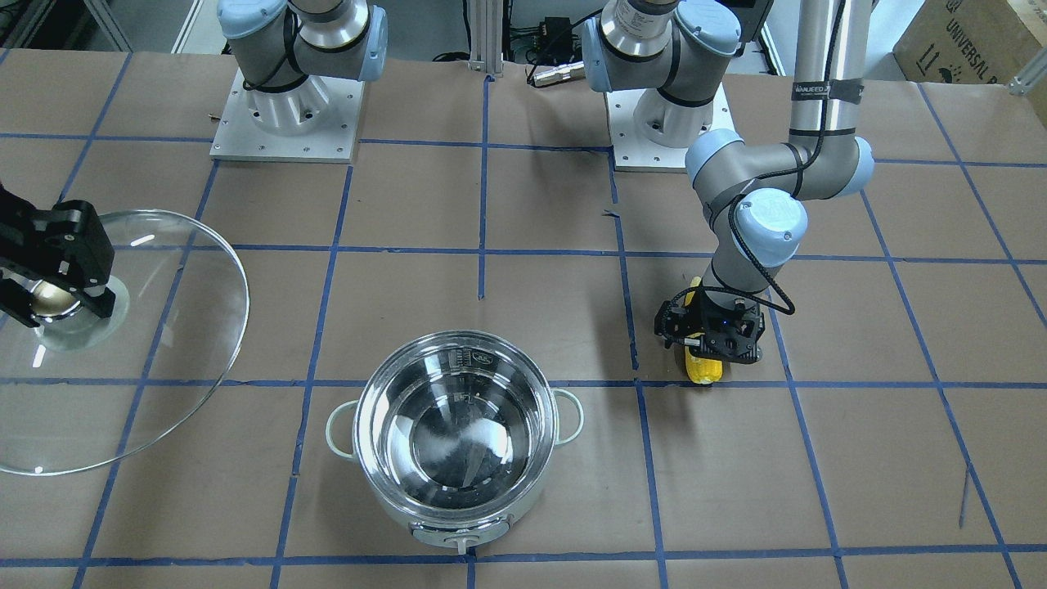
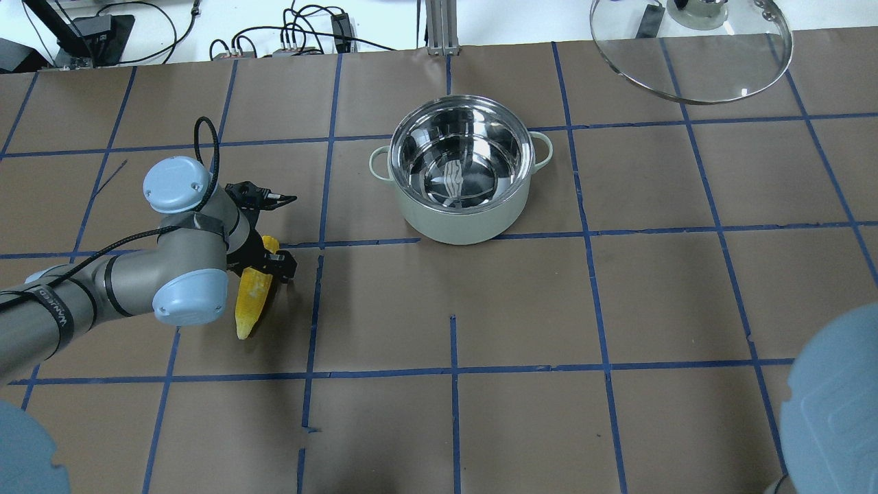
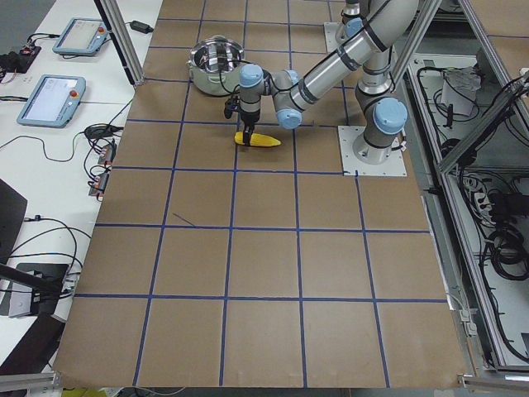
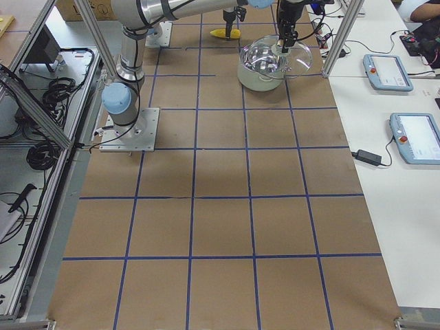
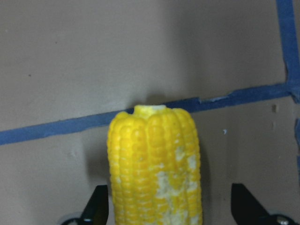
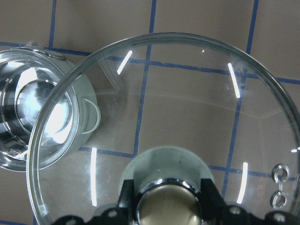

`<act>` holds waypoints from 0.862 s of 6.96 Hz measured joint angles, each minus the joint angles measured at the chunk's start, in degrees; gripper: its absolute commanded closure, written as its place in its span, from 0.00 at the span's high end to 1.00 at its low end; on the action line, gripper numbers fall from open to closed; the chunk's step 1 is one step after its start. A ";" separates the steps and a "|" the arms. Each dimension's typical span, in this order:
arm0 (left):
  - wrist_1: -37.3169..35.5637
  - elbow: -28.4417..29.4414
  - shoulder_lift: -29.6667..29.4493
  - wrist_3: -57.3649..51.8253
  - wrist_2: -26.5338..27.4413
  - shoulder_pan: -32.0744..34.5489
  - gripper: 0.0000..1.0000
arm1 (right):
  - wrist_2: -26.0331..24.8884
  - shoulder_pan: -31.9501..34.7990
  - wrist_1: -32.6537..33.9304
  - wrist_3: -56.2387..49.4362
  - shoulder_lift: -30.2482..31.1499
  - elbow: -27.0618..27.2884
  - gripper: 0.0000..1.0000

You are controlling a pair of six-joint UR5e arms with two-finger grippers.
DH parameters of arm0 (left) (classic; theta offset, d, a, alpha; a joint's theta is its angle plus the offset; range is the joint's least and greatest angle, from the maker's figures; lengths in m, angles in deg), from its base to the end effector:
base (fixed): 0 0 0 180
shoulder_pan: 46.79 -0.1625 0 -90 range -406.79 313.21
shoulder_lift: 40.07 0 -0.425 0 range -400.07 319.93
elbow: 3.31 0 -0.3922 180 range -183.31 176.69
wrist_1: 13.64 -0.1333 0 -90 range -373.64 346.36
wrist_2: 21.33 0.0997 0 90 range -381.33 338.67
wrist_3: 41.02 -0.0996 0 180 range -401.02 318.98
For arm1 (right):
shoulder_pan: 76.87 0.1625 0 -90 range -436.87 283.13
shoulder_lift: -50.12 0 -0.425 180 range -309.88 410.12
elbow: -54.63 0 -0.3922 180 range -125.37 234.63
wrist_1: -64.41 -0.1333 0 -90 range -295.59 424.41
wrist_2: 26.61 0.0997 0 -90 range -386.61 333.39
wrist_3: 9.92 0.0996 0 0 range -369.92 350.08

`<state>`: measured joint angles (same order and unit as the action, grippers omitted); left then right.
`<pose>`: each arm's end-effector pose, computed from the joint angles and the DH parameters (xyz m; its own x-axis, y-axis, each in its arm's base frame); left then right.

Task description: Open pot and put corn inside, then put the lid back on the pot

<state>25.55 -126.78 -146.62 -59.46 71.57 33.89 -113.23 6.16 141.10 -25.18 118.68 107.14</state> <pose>-0.0498 -0.4886 0.1713 -0.9860 0.1580 -0.0524 0.1581 0.9874 0.0029 0.0609 -0.6488 0.5720 -0.9882 -0.1468 -0.0442 -0.1440 0.9877 -0.0616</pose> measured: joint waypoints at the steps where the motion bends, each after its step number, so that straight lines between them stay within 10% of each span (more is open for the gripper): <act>1: 0.99 0.50 0.21 0.71 0.09 0.03 0.21 | 0.01 0.06 0.25 0.09 -0.10 -0.03 0.09; 6: 18.36 14.96 1.93 11.31 -1.16 3.71 0.20 | -0.09 0.31 0.65 0.50 -1.38 -0.33 0.10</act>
<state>43.91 -111.82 -144.70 -48.15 70.42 37.60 -113.32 6.47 141.76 -24.68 117.30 106.81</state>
